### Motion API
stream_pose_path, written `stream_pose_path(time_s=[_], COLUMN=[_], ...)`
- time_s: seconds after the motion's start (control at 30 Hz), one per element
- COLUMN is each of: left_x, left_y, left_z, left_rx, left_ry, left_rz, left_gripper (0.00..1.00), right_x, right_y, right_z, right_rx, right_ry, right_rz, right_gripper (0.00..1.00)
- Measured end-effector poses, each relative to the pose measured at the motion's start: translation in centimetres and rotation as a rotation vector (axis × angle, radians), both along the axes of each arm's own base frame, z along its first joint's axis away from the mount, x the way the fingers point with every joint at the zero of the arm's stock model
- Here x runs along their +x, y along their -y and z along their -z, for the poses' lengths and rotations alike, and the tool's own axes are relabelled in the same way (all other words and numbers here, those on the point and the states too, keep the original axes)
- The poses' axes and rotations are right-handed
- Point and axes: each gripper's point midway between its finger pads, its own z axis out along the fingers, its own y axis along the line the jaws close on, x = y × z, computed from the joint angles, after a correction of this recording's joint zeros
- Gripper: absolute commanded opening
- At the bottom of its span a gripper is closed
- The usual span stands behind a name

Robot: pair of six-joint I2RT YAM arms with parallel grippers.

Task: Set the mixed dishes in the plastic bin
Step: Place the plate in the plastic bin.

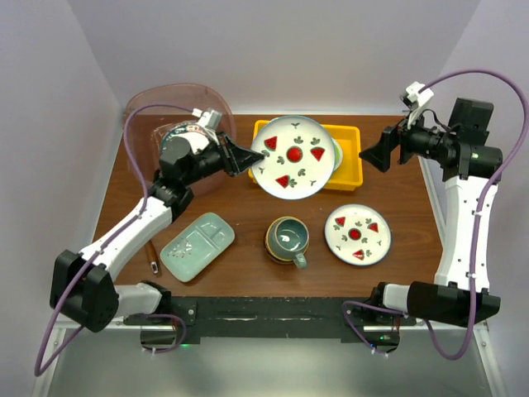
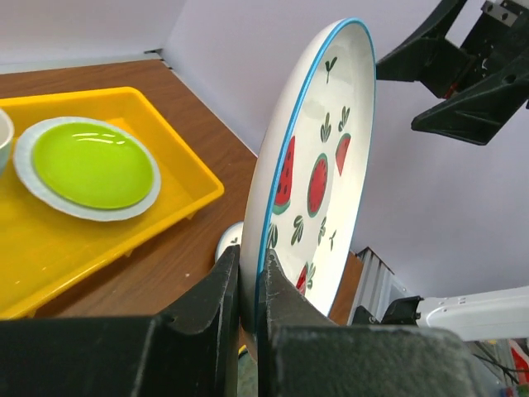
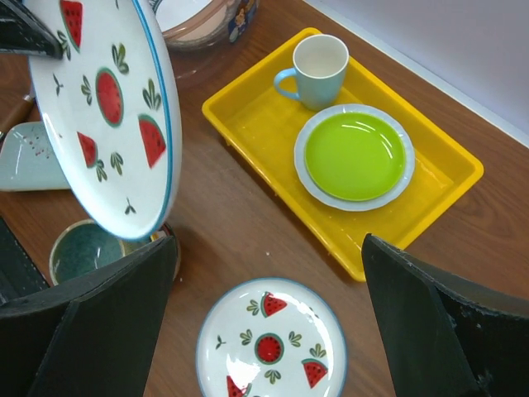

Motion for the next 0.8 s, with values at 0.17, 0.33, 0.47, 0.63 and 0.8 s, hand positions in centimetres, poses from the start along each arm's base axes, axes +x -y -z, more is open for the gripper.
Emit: stream_pose_path(time_s=[0.17,0.33,0.47,0.63,0.8], left_x=[-0.1,0.0,-0.1,-0.5,-0.7], left_y=[-3.1,-5.2,-6.2,-6.9,-7.3], left_z=[0.7,0.9,0.2,-0.8,-0.9], left_rx=[0.011,0.018,0.013,0.003,0.005], left_ry=[-0.045,-0.065,-0.057,-0.036,-0.041], left_rz=[-0.08,-0.148,-0.184,-0.207,-0.227], left_gripper=[0.0,0.0,0.0,0.0,0.0], right_x=[-0.1,-0.2,-0.3,-0.4,-0.5], right_y=[-0.1,-0.3,-0.4,-0.5,-0.5], right_z=[1.0,2.0,2.5,2.9,3.1], right_rx=[0.019,0.036,0.049,0.058,0.061], right_ry=[-0.031,-0.06,-0.075,-0.087,-0.091], right_rz=[0.002,0.002,-0.006,-0.007,-0.005], right_gripper=[0.98,0.98,0.98,0.98,0.98])
